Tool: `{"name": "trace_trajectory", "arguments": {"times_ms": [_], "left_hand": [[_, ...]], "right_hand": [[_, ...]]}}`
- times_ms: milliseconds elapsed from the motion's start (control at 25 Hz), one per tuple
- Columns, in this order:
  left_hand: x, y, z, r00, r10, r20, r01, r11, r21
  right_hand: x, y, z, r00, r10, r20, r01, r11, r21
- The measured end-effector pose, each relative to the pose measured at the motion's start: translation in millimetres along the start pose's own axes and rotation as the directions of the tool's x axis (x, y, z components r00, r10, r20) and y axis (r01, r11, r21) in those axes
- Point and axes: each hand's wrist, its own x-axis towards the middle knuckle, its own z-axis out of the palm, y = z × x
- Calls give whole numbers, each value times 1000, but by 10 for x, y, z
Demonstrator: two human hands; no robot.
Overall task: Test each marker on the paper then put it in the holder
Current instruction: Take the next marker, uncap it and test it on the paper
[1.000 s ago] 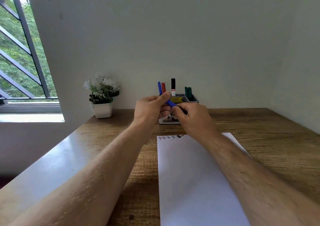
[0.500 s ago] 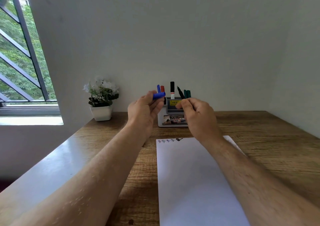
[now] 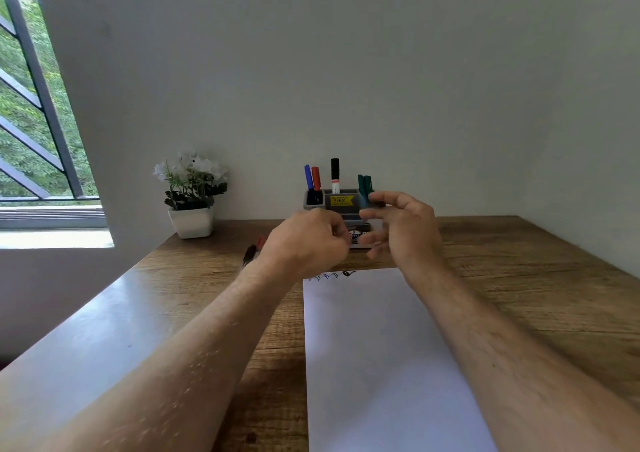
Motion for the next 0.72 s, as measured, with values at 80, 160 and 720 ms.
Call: {"name": "trace_trajectory", "arguments": {"times_ms": [80,160,720], "left_hand": [[2,-20,32,995,-22,93,17,999,46],[31,-60,82,986,-41,163,27,996,88],[143,-153,231,956,-105,274,85,993,87]], "right_hand": [[-14,14,-23,1000,26,2,-26,995,-96],[-36,37,-50,999,42,5,-40,981,-192],[-88,170,-133,946,198,256,-55,878,-475]]}}
